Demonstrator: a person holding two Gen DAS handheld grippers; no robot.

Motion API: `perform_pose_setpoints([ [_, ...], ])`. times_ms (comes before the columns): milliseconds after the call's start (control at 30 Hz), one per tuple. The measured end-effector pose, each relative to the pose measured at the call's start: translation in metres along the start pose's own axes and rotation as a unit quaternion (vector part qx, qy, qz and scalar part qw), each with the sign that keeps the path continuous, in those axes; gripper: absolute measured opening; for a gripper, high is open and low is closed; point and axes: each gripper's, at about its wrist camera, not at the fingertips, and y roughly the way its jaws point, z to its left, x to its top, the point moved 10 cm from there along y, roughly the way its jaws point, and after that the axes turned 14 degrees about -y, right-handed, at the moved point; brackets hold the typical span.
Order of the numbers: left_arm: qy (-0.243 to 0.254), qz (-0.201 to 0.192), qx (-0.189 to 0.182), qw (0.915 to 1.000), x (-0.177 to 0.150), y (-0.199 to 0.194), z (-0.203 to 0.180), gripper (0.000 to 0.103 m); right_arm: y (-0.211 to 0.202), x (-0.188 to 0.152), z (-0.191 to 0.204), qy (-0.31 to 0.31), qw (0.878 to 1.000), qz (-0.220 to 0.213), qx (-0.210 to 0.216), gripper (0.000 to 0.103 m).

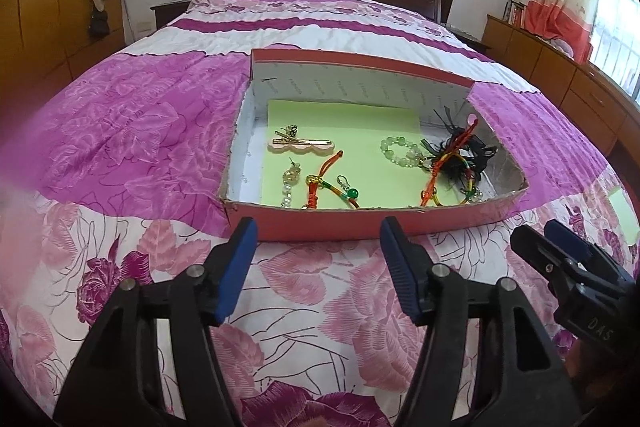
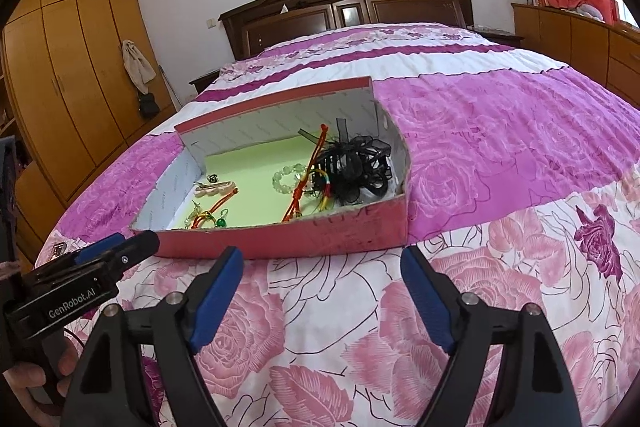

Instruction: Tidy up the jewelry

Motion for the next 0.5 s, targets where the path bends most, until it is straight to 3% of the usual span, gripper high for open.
perform_pose_setpoints([
  [500, -0.003, -0.004, 0.001, 1.0, 0.0009, -0.0003, 0.0021, 0.057, 0.0003, -0.0013, 0.0005, 0.0, 1.0, 0.0, 0.001, 0.084],
])
